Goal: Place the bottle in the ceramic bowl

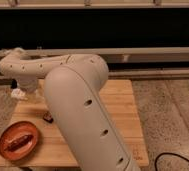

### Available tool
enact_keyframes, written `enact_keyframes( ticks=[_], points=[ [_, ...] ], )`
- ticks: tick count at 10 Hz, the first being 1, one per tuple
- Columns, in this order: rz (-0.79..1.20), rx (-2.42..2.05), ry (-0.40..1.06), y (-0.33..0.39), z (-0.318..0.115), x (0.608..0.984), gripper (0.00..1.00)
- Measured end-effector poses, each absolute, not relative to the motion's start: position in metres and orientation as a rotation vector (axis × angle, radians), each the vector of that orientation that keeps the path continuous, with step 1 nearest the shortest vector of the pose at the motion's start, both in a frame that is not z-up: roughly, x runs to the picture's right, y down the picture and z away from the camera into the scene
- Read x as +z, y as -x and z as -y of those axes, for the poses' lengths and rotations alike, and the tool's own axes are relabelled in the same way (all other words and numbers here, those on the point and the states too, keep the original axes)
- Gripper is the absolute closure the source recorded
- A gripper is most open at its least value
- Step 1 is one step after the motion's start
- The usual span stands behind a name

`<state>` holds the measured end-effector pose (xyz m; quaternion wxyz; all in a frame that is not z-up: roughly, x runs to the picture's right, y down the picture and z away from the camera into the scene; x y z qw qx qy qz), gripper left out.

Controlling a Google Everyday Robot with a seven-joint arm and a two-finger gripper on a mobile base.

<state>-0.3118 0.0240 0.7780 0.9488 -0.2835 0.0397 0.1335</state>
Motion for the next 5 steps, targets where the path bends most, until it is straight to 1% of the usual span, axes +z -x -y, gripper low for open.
enact_keyframes(
  ticks=[3,5],
  points=[
    [-0.065,0.276,0.551,0.306,-0.004,0.746,1.00],
    [-0.065,0.273,0.556,0.303,-0.003,0.739,1.00]
  ],
)
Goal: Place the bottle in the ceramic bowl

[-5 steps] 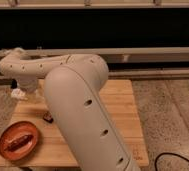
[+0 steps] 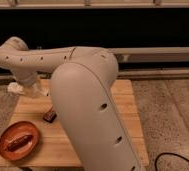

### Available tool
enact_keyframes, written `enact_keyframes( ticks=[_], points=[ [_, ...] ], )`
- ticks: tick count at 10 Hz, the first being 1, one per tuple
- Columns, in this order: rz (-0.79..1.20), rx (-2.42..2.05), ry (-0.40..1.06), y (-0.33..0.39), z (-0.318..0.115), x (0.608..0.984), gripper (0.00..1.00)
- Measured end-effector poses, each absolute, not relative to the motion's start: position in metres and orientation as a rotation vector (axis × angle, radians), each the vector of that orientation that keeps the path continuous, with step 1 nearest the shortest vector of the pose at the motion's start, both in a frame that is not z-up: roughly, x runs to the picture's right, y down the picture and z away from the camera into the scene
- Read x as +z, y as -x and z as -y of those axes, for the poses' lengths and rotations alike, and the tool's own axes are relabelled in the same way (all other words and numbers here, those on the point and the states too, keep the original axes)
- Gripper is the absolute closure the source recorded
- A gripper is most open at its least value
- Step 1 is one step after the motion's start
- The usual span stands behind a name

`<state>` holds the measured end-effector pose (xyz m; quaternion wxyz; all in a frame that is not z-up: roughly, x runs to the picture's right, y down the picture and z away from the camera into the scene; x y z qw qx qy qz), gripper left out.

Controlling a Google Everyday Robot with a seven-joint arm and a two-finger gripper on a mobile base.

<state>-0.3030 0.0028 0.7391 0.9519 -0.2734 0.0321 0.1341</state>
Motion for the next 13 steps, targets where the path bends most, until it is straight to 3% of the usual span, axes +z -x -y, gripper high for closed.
enact_keyframes(
  ticks=[4,13],
  points=[
    [-0.049,0.241,0.578,0.327,-0.047,0.713,1.00],
    [-0.049,0.190,0.594,0.342,-0.085,0.695,1.00]
  ],
)
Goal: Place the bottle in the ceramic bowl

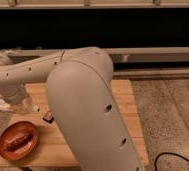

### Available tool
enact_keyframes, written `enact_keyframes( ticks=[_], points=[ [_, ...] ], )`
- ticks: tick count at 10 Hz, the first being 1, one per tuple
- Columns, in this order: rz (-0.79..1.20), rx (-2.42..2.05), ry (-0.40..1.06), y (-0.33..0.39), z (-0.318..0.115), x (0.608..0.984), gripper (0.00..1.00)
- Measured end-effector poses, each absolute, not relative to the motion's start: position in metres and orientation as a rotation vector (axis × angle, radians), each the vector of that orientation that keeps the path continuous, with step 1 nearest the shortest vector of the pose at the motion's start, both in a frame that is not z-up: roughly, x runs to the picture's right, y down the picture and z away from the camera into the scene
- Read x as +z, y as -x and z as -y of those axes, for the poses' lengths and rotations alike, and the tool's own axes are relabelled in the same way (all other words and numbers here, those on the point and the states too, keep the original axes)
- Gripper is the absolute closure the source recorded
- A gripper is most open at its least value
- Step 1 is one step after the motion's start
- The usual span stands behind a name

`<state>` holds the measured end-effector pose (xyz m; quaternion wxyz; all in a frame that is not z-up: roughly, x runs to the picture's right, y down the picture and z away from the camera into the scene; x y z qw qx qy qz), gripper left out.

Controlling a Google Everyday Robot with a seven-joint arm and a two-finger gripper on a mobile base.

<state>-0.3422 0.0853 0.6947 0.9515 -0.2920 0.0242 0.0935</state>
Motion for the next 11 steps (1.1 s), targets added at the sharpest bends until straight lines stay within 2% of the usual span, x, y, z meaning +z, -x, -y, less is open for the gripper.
enact_keyframes(
  ticks=[11],
  points=[
    [-0.042,0.132,0.604,0.360,-0.118,0.698,1.00]
  ],
)
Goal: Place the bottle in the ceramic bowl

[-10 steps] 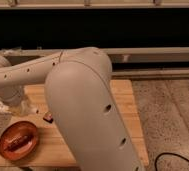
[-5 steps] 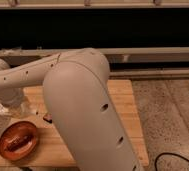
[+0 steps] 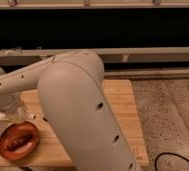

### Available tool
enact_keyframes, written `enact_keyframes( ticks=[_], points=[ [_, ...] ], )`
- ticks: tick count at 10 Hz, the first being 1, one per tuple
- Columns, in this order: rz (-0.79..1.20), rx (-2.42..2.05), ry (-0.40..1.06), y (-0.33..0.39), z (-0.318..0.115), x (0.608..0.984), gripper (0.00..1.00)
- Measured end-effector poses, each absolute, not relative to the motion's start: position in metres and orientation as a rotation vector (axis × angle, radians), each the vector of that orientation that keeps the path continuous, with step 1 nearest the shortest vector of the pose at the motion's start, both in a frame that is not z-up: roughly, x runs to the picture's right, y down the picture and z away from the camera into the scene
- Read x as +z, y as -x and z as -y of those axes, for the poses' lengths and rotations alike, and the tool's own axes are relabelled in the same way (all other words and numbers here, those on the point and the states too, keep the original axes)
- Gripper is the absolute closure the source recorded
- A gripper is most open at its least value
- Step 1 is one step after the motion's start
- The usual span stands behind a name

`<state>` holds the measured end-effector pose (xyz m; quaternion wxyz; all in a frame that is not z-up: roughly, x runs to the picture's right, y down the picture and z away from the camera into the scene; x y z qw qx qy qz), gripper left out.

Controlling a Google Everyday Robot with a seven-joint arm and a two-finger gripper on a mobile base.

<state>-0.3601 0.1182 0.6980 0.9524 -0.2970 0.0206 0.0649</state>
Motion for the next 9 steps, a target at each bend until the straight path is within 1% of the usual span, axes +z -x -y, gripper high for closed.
enact_keyframes(
  ticks=[1,2,6,7,8,9],
  points=[
    [-0.040,0.133,0.605,0.360,-0.120,0.703,0.98],
    [-0.044,0.137,0.604,0.356,-0.122,0.706,0.91],
    [-0.040,0.139,0.605,0.350,-0.127,0.714,0.51],
    [-0.043,0.139,0.607,0.348,-0.129,0.716,0.45],
    [-0.044,0.140,0.607,0.348,-0.130,0.717,0.45],
    [-0.043,0.139,0.609,0.351,-0.132,0.717,0.50]
  ],
)
